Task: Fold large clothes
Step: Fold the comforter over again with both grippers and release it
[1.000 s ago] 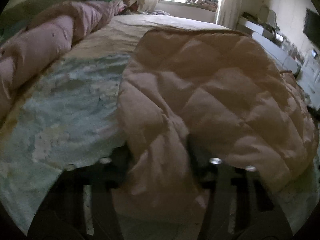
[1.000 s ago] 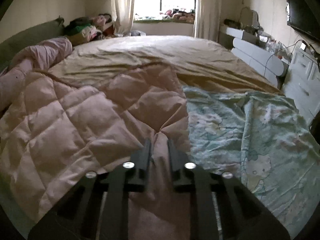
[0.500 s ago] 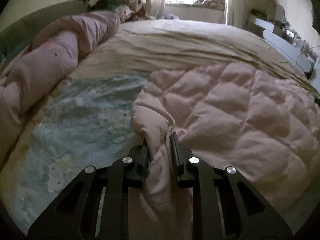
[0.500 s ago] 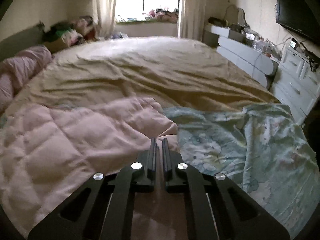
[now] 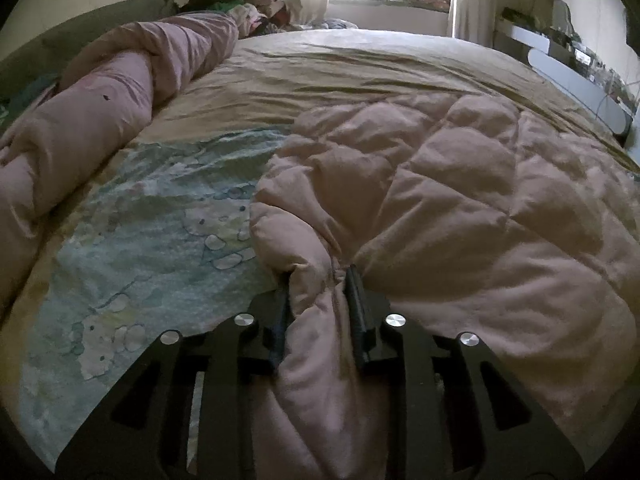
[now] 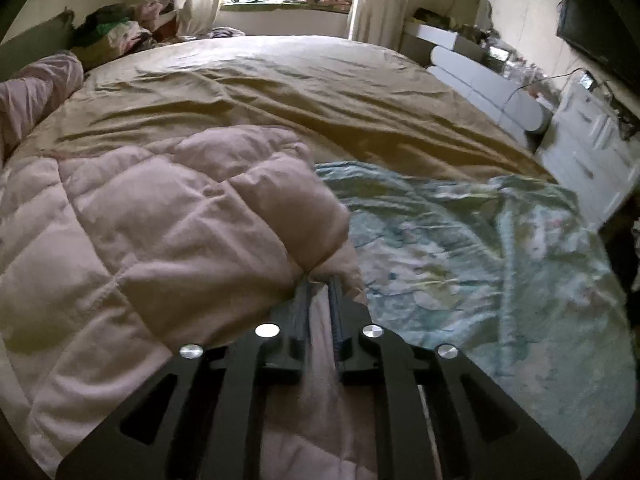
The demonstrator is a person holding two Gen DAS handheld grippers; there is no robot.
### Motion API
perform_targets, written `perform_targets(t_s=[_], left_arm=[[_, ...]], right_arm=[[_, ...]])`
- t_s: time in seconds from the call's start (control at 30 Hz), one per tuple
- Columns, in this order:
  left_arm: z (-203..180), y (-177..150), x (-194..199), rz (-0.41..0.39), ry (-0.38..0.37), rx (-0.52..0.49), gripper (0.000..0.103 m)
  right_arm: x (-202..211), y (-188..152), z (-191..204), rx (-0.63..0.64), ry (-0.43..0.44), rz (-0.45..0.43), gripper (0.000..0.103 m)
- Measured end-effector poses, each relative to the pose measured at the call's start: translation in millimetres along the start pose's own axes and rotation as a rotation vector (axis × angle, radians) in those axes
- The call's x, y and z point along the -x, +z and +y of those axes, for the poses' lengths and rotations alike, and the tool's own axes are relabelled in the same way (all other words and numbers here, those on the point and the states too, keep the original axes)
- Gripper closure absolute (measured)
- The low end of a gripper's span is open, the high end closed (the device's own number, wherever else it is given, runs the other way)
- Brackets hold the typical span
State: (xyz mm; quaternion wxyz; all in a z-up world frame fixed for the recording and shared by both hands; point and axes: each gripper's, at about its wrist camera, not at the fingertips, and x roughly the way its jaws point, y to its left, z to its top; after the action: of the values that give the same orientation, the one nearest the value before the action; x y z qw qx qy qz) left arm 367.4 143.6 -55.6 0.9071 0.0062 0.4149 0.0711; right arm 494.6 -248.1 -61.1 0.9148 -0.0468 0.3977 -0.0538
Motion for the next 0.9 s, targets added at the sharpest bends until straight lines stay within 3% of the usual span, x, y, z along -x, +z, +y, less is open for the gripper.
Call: perform_targets(t_s=[0.07,0.13,0.2,0.23,0.33,0.47,0.57,0.73,0.9], left_arm=[[5.6,0.8,9.3,-0.007,-0.009,0.021,0.069],[9.9,1.6,20.3,-0.02,-0.007,0.039,0.056],[10.2,1.7,36.6,-0.055,-0.006,0.048,0.044],[6.8,1.0,48.6,-0.081,-0.01,0.047,0.044],[-9.6,-1.4,66.8,-0.103,-0.068,0.032,0.044],[-44.2,-10.3,62.0,-0.05,-0.153,-0.03,0.044],[-62.4,-20.7,41.0,0.017,-0.142,-0.072,0.044],[-54.2,-28.9,20.3,0.041,-0.197,-0.024,0.041],[-53.1,-30.8,19.9,0.036,-0.199,-0.02,0.042]], right_arm=[[24.7,1.6,-4.6,-0.045,0.028,-0.062,0.06],[65.4,-2.7,0.1,-0.054,0.046,-0.189,0.04],[92.8,-8.7,14.2,-0.018,0.133,-0.245,0.038],[103.7,-12.8,26.3,0.021,0.199,-0.246,0.038],[121.1,-25.5,65.6,0.147,0.33,-0.216,0.031],[114.5,-28.8,114.2,0.234,0.426,-0.12,0.031],[100.4,-24.3,140.2,0.263,0.439,-0.056,0.031],[54.2,-15.8,170.7,0.275,0.395,0.124,0.026],[38.9,-22.4,183.7,0.265,0.334,0.107,0.023]])
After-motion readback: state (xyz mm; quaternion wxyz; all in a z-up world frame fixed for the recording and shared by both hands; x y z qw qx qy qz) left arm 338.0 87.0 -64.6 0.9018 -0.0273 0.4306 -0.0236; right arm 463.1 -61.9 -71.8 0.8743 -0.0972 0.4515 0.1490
